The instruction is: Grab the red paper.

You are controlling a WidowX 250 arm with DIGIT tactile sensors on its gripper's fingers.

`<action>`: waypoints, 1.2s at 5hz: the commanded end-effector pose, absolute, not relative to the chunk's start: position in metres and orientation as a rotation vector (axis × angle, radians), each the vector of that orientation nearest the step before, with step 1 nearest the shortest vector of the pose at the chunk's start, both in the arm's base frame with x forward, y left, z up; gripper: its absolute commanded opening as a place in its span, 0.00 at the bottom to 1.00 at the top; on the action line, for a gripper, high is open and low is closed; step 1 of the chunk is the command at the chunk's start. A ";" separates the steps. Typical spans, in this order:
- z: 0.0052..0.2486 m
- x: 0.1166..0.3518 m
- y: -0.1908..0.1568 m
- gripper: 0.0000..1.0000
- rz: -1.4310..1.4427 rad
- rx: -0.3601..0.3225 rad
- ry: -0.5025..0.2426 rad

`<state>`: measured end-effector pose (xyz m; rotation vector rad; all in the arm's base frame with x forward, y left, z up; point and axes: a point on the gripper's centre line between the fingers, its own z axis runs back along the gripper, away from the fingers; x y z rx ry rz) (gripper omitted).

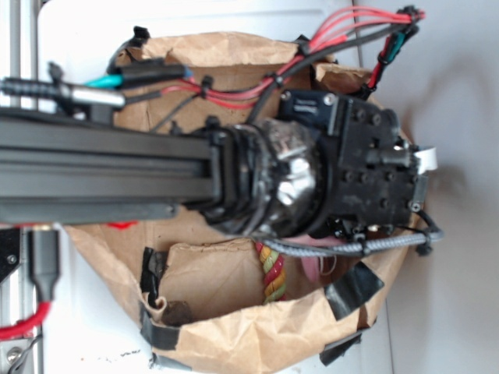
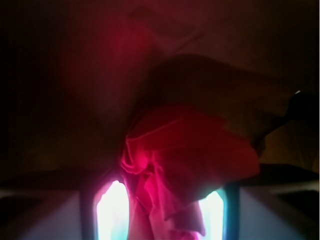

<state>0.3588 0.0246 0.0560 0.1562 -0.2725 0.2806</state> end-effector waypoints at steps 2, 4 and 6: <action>0.147 0.337 0.002 0.00 0.079 -0.005 -0.375; 0.163 0.321 -0.006 0.00 -0.004 -0.039 -0.379; 0.178 0.304 -0.013 0.00 -0.122 -0.009 -0.309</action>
